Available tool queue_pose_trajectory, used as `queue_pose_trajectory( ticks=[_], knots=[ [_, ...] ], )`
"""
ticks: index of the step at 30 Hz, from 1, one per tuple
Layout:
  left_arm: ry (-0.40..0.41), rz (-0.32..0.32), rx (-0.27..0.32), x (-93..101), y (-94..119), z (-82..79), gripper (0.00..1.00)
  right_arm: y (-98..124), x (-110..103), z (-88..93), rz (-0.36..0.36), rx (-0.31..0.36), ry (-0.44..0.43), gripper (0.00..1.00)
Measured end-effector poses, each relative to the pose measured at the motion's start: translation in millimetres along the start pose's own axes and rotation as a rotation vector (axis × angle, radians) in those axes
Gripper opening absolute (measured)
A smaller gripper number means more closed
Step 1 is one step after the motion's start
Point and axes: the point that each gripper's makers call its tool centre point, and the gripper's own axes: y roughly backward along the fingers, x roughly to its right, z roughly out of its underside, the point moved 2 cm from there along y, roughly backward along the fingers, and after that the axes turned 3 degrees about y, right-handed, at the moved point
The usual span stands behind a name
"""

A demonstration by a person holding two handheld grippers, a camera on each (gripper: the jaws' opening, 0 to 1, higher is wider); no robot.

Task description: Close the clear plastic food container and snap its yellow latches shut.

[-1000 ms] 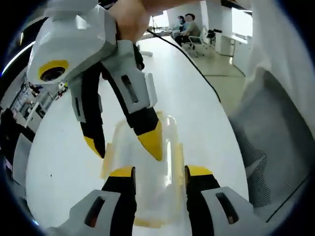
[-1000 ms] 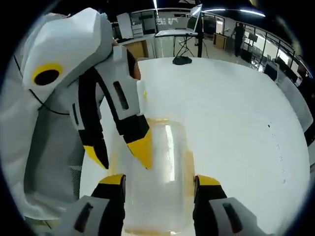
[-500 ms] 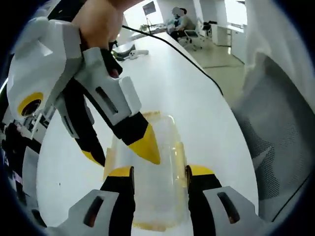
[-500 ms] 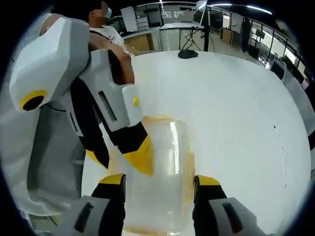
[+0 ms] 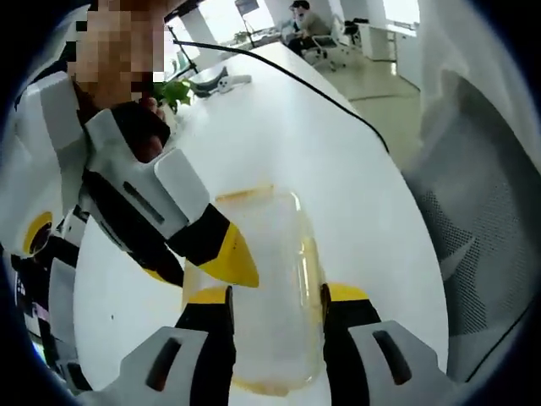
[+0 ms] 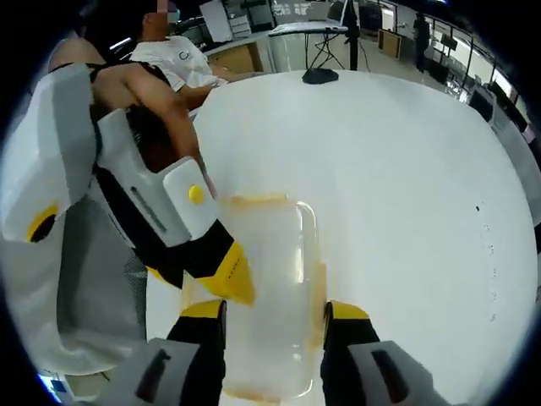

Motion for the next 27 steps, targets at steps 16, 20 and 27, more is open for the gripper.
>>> queue_pose_trajectory(
  ticks=[16, 20, 27],
  knots=[
    [0.009, -0.044, 0.018, -1.9, -6, 0.1, 0.37, -8, -2, 1.0, -0.094, -0.082, -0.027, 0.5],
    [-0.02, -0.045, 0.001, -1.6, -6, 0.3, 0.37, -15, -12, -0.7, -0.103, -0.124, 0.017, 0.61],
    [-0.014, -0.046, 0.009, -1.4, -3, 2.4, 0.37, -15, -13, -0.9, -0.151, -0.145, 0.006, 0.57]
  ],
)
